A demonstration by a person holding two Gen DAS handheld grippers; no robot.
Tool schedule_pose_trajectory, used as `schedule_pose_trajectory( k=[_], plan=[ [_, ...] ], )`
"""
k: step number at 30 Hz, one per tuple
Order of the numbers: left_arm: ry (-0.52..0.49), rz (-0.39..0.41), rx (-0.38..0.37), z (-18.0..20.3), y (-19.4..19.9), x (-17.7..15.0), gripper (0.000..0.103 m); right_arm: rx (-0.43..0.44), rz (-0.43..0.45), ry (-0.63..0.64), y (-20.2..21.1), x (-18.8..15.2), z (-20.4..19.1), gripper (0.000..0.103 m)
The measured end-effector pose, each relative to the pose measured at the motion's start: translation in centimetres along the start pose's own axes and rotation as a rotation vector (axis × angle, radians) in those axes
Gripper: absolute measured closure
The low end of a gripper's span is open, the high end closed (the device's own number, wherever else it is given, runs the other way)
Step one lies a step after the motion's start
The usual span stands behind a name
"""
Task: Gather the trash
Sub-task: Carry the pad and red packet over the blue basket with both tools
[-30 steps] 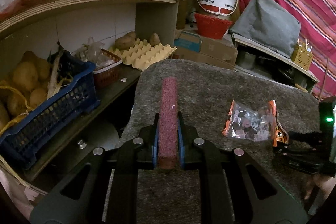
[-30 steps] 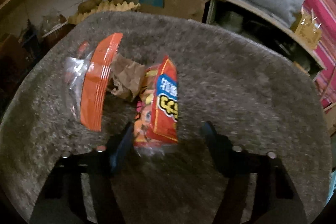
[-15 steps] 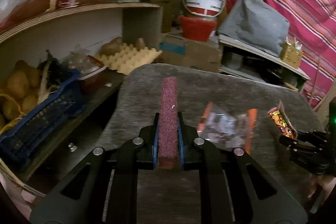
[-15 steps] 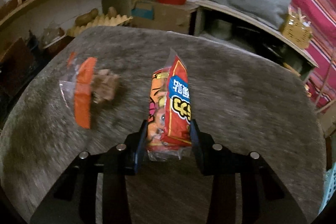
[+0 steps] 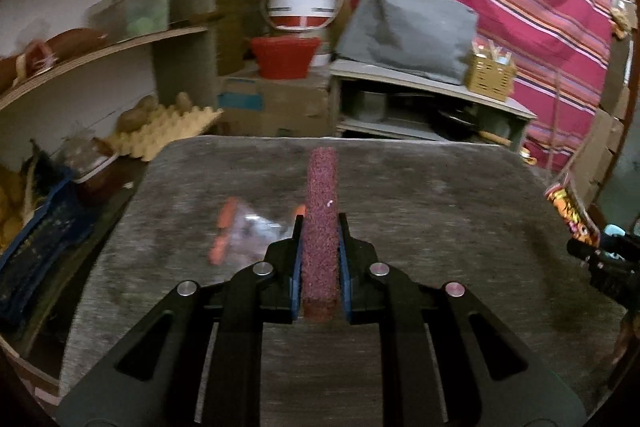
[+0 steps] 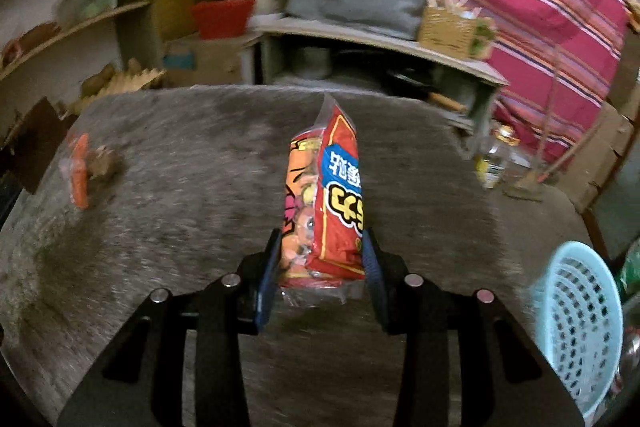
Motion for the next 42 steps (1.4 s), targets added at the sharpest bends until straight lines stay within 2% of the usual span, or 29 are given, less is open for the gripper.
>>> schedule_pose_trajectory(
  k=[9,18,26,33,42],
  plan=[
    [-0.083,0.004,-0.082,8.1,0.5,-0.4,0.09,-0.054,0.023,-0.086,1.8,-1.1,6.5,0.064],
    [-0.146,-0.008,-0.129,13.7,0.5,-1.3,0.09,-0.097,0.034,-0.081,3.9,-2.4,10.1,0.064],
    [-0.196,-0.004,-0.181,19.1,1.0,-2.0,0.09,-0.138,0.055,-0.164,6.2,-3.9,15.5,0.064],
    [-0.243,-0.008,-0.237,24.6,1.3,-3.2,0.09,-0.215,0.094,-0.214,9.1,-5.3,20.8,0.064],
    [-0.273,-0.016,-0.358,32.6,1.7,-4.5,0.09,-0.251,0.073,-0.297,10.2,-8.4,26.6,0.064]
  ],
)
Point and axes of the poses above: each gripper's, at about its wrist camera, not at the fingertips, and y roughly against the way its jaws point, z to its right, x to its top, the point moved 6 cm from there along -y, roughly the way its jaws point, and after that the axes turned 1 degree about x, right-handed, at the moved point
